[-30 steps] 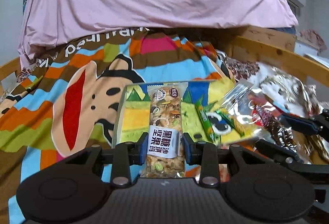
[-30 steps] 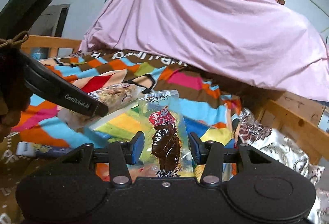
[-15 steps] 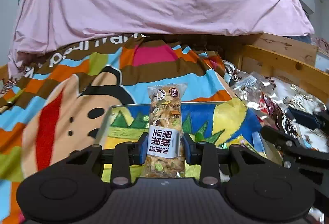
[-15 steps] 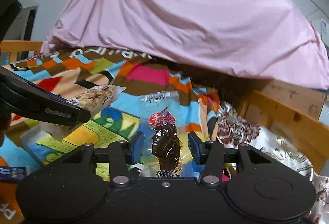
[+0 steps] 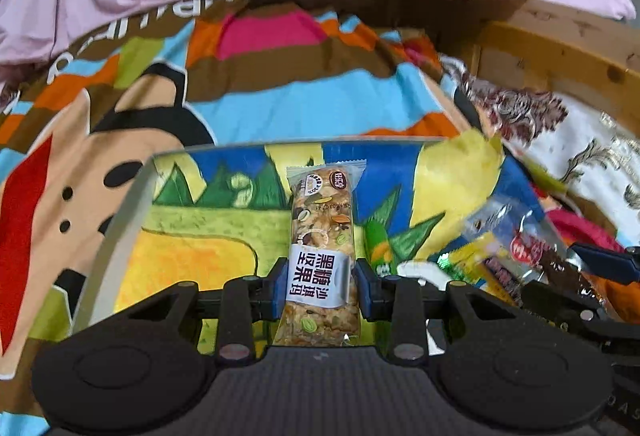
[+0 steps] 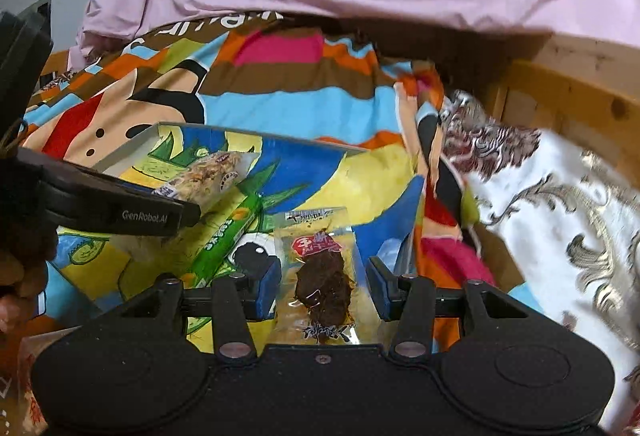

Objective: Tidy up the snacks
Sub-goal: 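Carry the nut bar and meat pack over the dinosaur tray with both tools, then open both tools to drop the nut bar and meat pack into the tray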

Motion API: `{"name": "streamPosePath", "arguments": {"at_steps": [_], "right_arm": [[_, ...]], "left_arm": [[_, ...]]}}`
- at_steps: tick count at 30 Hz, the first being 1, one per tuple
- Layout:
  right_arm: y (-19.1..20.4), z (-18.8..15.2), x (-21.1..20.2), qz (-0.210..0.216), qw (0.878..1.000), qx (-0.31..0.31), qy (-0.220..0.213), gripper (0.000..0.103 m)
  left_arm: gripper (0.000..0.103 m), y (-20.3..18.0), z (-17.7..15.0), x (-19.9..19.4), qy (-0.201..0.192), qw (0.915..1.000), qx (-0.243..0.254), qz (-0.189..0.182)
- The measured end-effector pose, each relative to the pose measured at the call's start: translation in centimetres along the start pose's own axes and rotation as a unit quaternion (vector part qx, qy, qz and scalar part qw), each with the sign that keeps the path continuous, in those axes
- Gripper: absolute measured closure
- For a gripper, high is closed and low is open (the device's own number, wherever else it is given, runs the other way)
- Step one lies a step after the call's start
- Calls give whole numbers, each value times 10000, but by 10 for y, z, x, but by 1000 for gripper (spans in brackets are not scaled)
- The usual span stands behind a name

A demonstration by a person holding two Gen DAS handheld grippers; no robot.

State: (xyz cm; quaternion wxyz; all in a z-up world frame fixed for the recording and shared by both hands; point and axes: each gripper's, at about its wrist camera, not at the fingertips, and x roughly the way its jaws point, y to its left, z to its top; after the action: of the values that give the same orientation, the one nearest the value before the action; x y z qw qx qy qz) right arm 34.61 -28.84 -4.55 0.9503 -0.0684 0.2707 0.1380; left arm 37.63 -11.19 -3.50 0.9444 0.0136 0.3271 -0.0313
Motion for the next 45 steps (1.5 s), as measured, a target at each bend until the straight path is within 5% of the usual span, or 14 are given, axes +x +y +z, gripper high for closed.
{"name": "streamPosePath", "arguments": {"at_steps": [17, 21, 25, 34, 36, 45], "right_arm": [[-3, -5, 11, 51, 9998, 96, 170, 47], [-6, -1, 1, 9, 9999, 127, 66, 43], [-10, 10, -24, 4, 9991, 250, -337, 30], [-7, 27, -94, -102, 9909, 215, -1322, 8], [-4, 25, -111, -115, 9878, 208, -1536, 1], [25, 15, -177, -269, 9770, 14, -2116, 1]], "left_arm": [[63, -4, -7, 10, 339, 9994, -1, -42], [47, 1, -5, 1, 187, 9997, -139, -64], [28, 9, 0, -20, -96, 9994, -320, -95], [5, 30, 9, -87, -788, 9946, -666, -120], [2, 35, 8, -105, -978, 9926, -709, -121], [1, 50, -10, -180, -1571, 9854, -647, -62]]}}
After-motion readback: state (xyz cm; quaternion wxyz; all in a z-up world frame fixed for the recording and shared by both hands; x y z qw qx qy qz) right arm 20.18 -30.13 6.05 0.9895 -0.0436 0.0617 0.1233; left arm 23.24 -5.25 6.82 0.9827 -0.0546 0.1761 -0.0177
